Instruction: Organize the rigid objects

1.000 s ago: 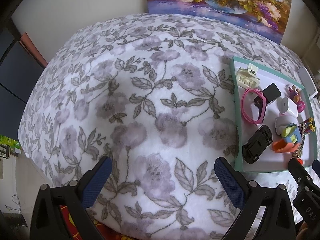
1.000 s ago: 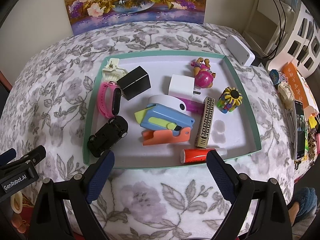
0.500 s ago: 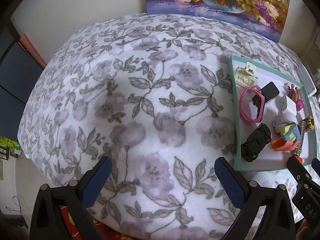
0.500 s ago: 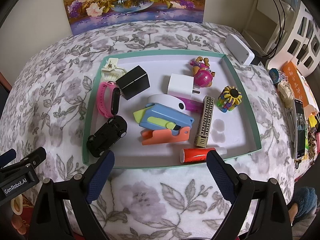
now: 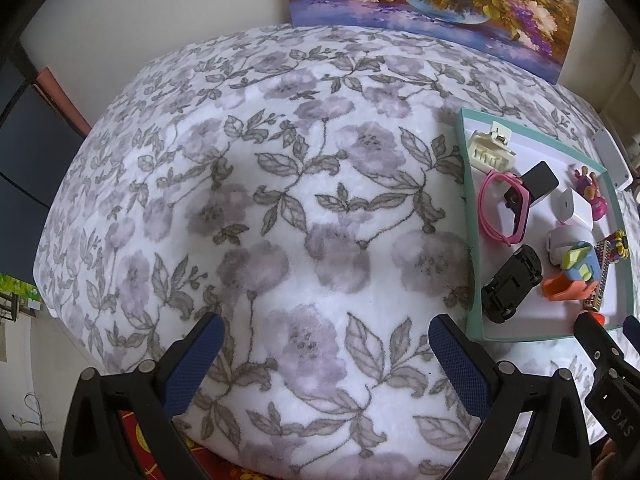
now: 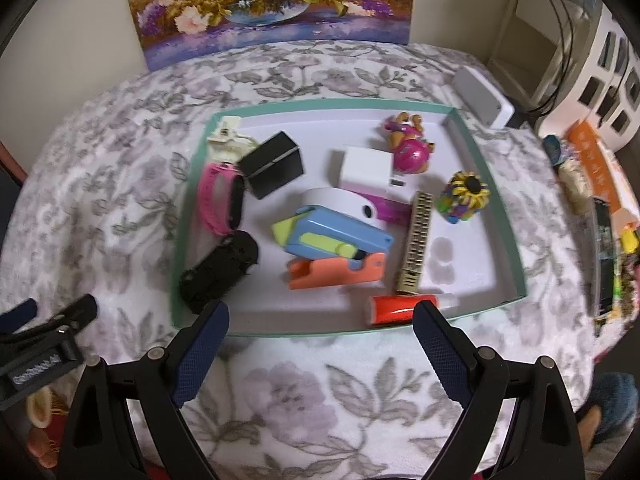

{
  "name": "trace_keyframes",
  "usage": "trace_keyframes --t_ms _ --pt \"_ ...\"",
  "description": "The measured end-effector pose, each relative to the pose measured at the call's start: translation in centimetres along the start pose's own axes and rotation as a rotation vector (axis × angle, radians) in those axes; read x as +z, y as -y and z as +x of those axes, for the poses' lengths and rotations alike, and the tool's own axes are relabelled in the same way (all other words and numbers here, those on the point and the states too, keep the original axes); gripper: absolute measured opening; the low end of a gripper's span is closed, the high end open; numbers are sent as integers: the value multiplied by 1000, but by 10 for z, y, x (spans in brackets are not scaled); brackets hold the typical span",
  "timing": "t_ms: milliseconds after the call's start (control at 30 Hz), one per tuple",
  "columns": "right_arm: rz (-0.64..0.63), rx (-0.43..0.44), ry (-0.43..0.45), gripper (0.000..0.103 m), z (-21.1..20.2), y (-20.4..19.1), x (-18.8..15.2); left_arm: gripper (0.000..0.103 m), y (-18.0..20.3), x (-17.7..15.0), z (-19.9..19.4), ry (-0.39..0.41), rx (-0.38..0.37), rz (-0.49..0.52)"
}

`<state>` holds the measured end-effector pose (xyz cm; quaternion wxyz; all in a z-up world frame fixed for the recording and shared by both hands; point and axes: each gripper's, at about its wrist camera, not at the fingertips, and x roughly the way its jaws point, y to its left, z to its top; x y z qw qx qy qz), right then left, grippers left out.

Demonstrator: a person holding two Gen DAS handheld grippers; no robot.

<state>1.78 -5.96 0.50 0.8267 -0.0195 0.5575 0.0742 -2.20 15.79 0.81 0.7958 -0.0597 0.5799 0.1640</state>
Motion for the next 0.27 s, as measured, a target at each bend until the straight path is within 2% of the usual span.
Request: trace_keyframes --t_ms 67,167,267 --pt "-7 14 41 93 -7 0 -2 103 0 0 0 3 2 -1" --pt "-10 -32 123 93 -21 -2 -4 103 0 0 0 2 4 -7" --pt "1 -32 149 93 -26 -1 -6 103 0 0 0 -1 3 -13"
